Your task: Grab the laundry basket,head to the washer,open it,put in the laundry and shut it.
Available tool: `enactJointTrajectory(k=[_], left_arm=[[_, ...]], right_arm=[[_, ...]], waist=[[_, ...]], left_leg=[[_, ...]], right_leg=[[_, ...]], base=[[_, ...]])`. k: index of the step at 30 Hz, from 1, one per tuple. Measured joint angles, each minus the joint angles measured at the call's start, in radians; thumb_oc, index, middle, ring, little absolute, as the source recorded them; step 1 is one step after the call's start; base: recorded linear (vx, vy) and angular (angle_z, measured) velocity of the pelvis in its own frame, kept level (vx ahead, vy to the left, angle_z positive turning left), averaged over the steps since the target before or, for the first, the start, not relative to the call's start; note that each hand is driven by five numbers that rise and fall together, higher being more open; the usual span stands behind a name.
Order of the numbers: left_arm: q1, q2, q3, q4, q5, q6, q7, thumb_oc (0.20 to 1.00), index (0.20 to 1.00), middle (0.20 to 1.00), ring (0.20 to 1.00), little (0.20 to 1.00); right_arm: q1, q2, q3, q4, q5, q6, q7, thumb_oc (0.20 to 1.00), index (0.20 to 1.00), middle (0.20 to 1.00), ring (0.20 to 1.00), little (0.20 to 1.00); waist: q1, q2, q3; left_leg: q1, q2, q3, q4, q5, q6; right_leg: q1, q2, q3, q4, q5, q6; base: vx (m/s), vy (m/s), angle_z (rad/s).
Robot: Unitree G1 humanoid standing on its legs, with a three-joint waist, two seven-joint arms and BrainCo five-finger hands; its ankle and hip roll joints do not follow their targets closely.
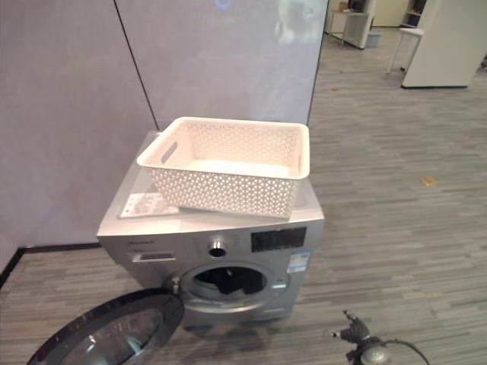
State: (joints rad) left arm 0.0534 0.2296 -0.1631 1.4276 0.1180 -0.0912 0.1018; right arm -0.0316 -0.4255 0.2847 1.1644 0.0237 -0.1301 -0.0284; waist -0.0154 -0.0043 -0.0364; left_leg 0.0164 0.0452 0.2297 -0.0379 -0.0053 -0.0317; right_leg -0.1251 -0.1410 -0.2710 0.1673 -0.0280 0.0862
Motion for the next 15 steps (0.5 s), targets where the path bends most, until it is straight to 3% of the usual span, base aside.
enactJointTrajectory(k=[15], left_arm=[[-0.022, -0.002, -0.019, -0.004, 0.01, 0.007, 0.001, 1.0, 1.0, 1.0, 1.0, 1.0]], right_arm=[[0.011, 0.035, -0.002, 0.0, 0.001, 0.007, 0.006, 1.0, 1.0, 1.0, 1.0, 1.0]], waist=[[-0.003, 0.006, 0.004]], left_leg=[[0.0, 0.002, -0.004, 0.001, 0.003, 0.003]], right_leg=[[0.009, 0.003, -0.011, -0.014, 0.0, 0.0]], base=[[0.0, 0.001, 0.01]])
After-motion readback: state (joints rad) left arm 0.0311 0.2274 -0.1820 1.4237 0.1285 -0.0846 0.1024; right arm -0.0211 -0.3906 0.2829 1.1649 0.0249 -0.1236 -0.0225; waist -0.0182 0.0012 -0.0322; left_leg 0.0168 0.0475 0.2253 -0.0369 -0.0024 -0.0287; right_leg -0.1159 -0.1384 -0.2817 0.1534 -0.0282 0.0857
